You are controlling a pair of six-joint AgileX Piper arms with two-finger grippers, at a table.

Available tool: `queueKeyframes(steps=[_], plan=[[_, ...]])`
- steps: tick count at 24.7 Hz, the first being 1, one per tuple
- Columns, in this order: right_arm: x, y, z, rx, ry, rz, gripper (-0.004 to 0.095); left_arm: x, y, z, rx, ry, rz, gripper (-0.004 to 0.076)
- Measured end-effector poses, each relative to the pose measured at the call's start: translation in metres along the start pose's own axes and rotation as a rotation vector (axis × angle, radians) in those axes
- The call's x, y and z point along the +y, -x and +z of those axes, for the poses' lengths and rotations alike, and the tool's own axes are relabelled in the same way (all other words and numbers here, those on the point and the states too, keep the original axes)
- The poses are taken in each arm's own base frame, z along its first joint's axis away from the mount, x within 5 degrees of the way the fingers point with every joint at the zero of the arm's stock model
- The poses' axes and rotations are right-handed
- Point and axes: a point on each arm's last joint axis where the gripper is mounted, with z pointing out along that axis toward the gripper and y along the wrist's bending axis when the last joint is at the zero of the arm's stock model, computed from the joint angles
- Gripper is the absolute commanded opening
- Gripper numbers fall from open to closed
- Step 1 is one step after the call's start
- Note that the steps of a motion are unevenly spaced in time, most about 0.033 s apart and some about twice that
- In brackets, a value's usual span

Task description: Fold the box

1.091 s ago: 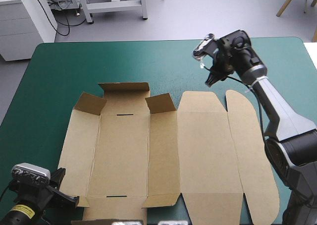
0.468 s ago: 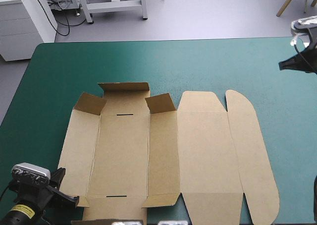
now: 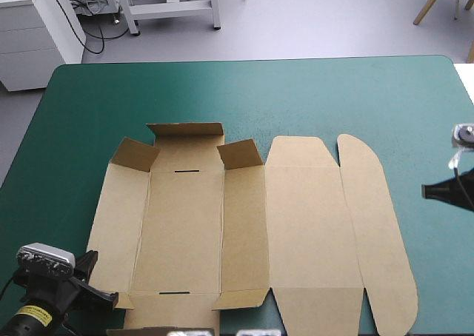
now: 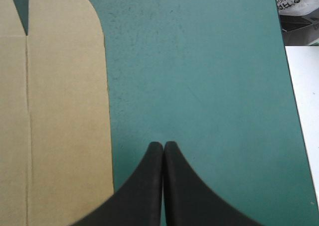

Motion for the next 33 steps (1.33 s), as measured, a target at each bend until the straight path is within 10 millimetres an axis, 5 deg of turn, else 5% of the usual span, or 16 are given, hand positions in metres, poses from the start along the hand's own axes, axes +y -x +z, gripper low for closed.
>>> queueKeyframes(steps=[5,10,14,24,33], plan=[[0.015,-0.051,-0.015,-0.082,0.008,0.05,-0.0019,0.0,0.0,0.0,0.0,0.0,0.0,-0.001],[0.041,-0.11,0.0,-0.113,0.132,0.101,-0.0019,0.0,0.0,0.0,-0.002,0.0,0.0,-0.001],[0.055,-0.136,0.005,-0.171,0.202,0.1,-0.0019,0.0,0.0,0.0,-0.002,0.0,-0.001,-0.001],[0.068,-0.164,-0.011,-0.388,0.236,0.114,-0.0019,-0.005,0.008,-0.009,-0.023,-0.056,-0.071,-0.001],[0.071,-0.169,-0.013,-0.408,0.263,0.056,-0.0019,-0.002,0.047,-0.021,0.082,-0.059,-0.084,-0.001]])
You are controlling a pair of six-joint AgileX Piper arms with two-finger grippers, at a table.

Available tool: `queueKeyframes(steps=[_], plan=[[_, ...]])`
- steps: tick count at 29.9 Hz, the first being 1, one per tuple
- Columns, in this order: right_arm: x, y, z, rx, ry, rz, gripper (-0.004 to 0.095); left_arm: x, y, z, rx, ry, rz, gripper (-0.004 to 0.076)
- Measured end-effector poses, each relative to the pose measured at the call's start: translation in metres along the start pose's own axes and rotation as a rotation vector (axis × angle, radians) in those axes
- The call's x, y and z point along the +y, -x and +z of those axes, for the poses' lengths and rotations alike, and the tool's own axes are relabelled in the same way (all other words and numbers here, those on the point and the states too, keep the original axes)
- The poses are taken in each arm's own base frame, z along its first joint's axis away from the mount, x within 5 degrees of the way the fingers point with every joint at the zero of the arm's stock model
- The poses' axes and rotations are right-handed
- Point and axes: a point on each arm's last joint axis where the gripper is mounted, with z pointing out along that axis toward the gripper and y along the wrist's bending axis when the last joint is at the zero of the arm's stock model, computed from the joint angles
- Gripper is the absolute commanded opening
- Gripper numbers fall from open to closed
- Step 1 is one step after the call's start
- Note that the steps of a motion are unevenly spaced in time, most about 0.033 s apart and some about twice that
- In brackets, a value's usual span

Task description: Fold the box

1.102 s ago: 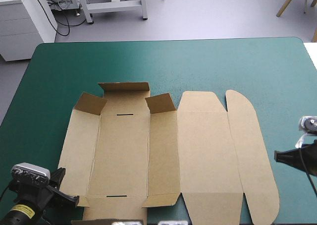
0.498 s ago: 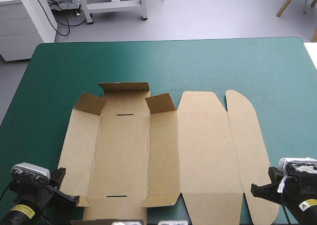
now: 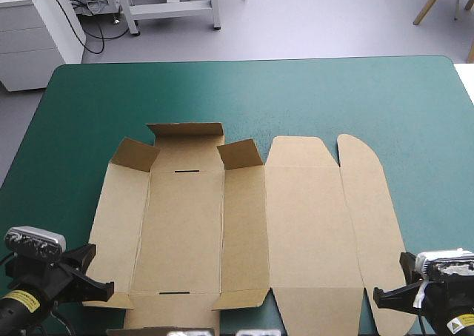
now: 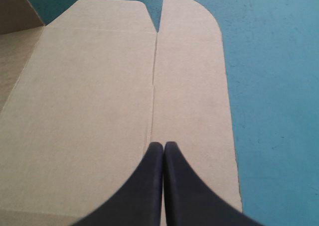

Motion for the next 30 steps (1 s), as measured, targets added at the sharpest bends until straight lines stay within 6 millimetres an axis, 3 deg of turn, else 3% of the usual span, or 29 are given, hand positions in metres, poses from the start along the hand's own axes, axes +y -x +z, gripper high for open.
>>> queueKeyframes(steps=[6,10,22,30], plan=[[0.002,-0.002,-0.001,0.01,0.075,-0.074,-0.0019,-0.008,0.032,0.006,0.063,-0.092,-0.071,-0.001],[0.002,-0.002,-0.002,0.015,0.081,-0.084,-0.0019,-0.009,0.043,0.014,0.124,-0.098,-0.093,-0.001],[0.002,-0.002,-0.002,0.018,0.082,-0.085,-0.0019,-0.008,0.063,0.06,0.383,-0.113,-0.147,-0.001],[0.002,-0.002,-0.002,0.018,0.082,-0.085,-0.0019,0.001,0.09,0.096,0.448,-0.039,-0.106,-0.001]])
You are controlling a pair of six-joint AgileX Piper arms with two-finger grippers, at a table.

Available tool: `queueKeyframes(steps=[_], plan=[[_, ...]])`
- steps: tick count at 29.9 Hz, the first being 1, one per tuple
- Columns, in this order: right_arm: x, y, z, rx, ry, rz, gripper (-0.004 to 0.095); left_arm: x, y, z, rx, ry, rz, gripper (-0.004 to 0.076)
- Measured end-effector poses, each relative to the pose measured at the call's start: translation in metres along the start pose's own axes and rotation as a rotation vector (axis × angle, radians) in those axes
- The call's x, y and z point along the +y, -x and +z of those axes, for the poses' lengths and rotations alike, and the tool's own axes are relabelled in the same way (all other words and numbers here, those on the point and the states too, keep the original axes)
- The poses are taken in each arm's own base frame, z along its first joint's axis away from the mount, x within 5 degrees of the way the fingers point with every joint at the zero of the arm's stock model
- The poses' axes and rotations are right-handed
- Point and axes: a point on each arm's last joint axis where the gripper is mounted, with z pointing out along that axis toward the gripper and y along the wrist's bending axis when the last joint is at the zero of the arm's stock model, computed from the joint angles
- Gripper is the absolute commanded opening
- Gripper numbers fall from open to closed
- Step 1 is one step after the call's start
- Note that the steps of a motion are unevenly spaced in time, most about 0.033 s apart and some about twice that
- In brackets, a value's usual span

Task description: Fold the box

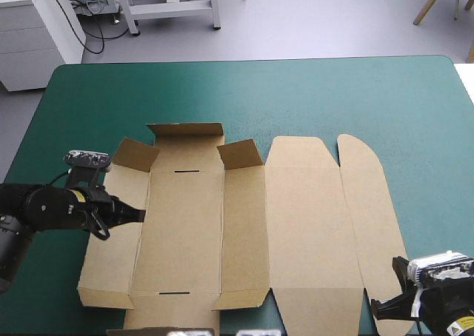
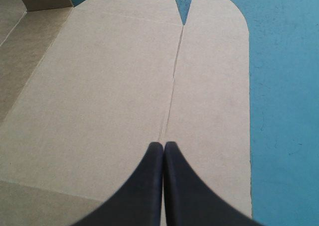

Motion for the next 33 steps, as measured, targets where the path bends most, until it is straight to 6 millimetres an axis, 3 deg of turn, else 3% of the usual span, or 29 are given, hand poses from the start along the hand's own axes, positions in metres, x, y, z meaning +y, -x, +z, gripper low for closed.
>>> queueKeyframes(steps=[4,10,18,25,33], plan=[[0.0,0.0,0.0,0.001,0.0,0.0,-0.0019,0.014,0.024,0.007,-0.023,0.058,-0.04,-0.001],[0.0,0.0,0.0,0.001,0.0,0.0,-0.0019,0.07,0.046,0.019,-0.03,0.153,-0.255,-0.001],[0.0,0.0,0.0,0.001,-0.001,0.0,-0.0019,0.145,0.023,0.006,0.015,0.272,-0.482,-0.001],[-0.001,0.0,0.0,0.003,-0.006,0.007,-0.0019,0.168,-0.004,-0.009,0.083,0.188,-0.485,-0.001],[-0.001,0.0,0.0,0.003,-0.007,0.006,-0.0019,0.172,-0.006,-0.011,0.071,0.15,-0.44,-0.0008]])
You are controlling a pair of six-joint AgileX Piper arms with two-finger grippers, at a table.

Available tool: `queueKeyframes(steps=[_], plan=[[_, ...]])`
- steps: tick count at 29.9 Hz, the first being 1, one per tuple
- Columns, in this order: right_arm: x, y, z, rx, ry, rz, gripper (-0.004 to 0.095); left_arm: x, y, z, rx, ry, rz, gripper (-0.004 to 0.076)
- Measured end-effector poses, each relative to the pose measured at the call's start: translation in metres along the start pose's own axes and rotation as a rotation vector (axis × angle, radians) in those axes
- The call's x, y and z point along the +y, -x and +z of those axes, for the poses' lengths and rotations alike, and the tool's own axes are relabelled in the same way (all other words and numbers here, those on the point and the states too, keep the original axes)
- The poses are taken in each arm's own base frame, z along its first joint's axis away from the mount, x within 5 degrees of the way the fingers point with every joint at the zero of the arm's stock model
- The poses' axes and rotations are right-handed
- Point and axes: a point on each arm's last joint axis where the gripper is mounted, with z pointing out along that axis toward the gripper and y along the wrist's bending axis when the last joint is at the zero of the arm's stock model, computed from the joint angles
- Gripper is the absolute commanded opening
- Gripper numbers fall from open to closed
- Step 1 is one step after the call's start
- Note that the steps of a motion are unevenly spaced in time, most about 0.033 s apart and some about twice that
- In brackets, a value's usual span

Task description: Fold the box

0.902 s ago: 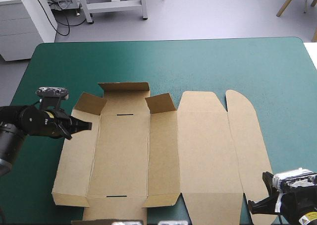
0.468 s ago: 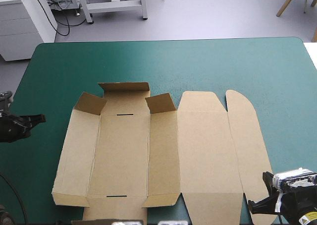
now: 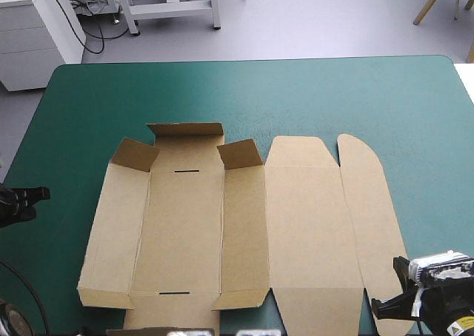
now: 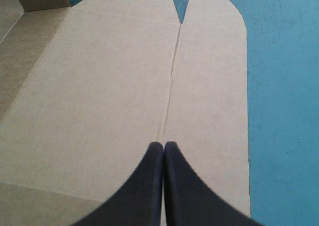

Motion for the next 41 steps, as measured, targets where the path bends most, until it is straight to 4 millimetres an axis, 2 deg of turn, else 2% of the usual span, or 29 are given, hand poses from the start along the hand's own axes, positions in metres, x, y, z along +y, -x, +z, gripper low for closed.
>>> queueKeyframes(steps=[2,4,7,9,11,13,14,23,30,35,41], plan=[[0.0,0.0,0.0,0.0,0.0,0.0,-0.0019,0.0,0.0,0.0,0.001,0.0,-0.001,0.0005],[0.0,0.0,0.0,0.0,0.0,0.0,-0.0019,0.0,0.0,0.0,0.001,0.0,-0.002,0.0063],[0.0,0.0,0.0,0.0,0.0,0.0,-0.0019,0.0,0.0,0.0,0.001,0.0,-0.002,0.0241],[0.0,0.0,0.0,0.0,0.0,0.0,-0.0019,0.0,0.0,0.0,0.002,-0.001,-0.003,0.041],[0.0,0.0,0.0,0.0,0.0,0.0,-0.0019,0.0,-0.001,0.001,0.002,-0.006,-0.02,0.0545],[0.0,0.0,0.0,0.0,0.0,0.0,-0.0019,-0.001,-0.002,0.003,0.007,-0.014,-0.038,0.0631],[0.0,0.0,0.0,0.0,0.0,0.0,-0.0019,-0.001,-0.003,0.005,0.013,-0.019,-0.047,0.0645],[0.0,0.0,0.0,0.0,0.0,0.0,-0.0019,-0.004,-0.03,0.039,0.131,-0.103,-0.13,0.064],[0.0,0.0,0.0,0.0,0.0,0.0,-0.0019,-0.017,-0.061,0.071,0.196,-0.283,-0.101,0.0608],[0.0,0.0,0.0,0.0,0.0,0.001,-0.0019,-0.028,-0.074,0.084,0.244,-0.336,-0.043,0.0581],[0.0,0.0,0.0,0.0,-0.001,0.0,-0.0019,-0.05,-0.075,0.09,0.283,-0.365,0.075,0.058]])
